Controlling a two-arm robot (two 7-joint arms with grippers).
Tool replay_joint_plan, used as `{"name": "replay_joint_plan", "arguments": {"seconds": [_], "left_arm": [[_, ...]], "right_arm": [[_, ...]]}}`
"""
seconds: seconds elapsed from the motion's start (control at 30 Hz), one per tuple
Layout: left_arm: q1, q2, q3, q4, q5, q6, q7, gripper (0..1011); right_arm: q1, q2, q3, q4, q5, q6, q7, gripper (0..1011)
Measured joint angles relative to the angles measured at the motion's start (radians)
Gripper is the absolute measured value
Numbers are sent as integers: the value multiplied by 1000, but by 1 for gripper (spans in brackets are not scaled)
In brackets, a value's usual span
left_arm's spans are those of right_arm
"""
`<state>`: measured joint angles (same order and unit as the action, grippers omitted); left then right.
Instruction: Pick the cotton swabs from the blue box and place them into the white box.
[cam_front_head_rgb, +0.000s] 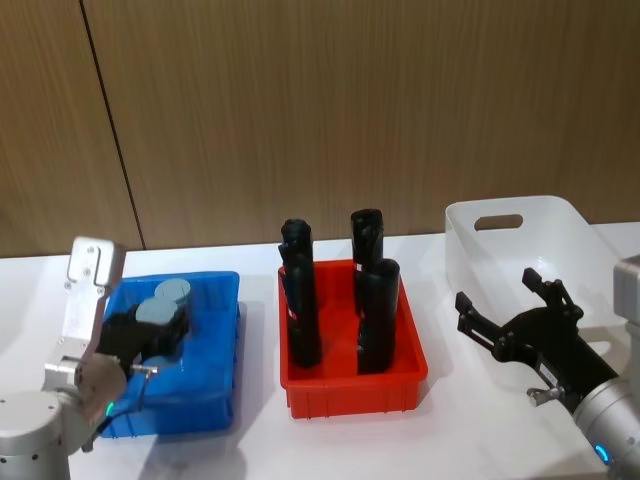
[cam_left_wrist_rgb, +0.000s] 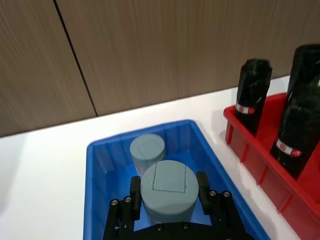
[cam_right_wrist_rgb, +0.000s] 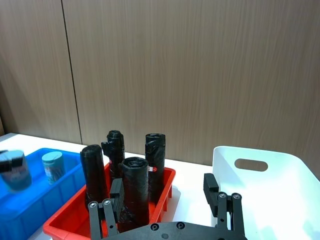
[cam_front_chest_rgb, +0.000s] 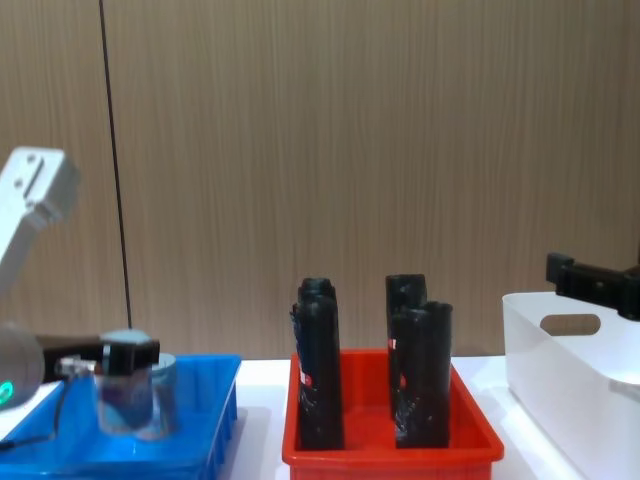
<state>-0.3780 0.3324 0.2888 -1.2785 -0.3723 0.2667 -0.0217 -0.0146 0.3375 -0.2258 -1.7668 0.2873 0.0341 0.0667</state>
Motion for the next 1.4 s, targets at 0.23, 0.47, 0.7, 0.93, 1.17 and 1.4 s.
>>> {"name": "replay_joint_plan", "arguments": {"seconds": [0.23,0.47,0.7,0.93,1.17,1.4], "left_arm": [[14,13,-7,-85,10,-17,-15,669],[20,21,-11,-154,11,-27,-61,669],[17,24,-12,-203,-9,-34,-136,669],[6,22,-11,-227,-33,-35,-218,669],[-11,18,-8,-233,-58,-34,-309,669],[-36,9,-1,-226,-84,-13,-417,669]], "right_arm": [[0,0,0,0,0,0,0,1002],[0,0,0,0,0,0,0,1002],[0,0,0,0,0,0,0,1002],[0,0,0,0,0,0,0,1002],[0,0,0,0,0,0,0,1002],[0,0,0,0,0,0,0,1002]]}}
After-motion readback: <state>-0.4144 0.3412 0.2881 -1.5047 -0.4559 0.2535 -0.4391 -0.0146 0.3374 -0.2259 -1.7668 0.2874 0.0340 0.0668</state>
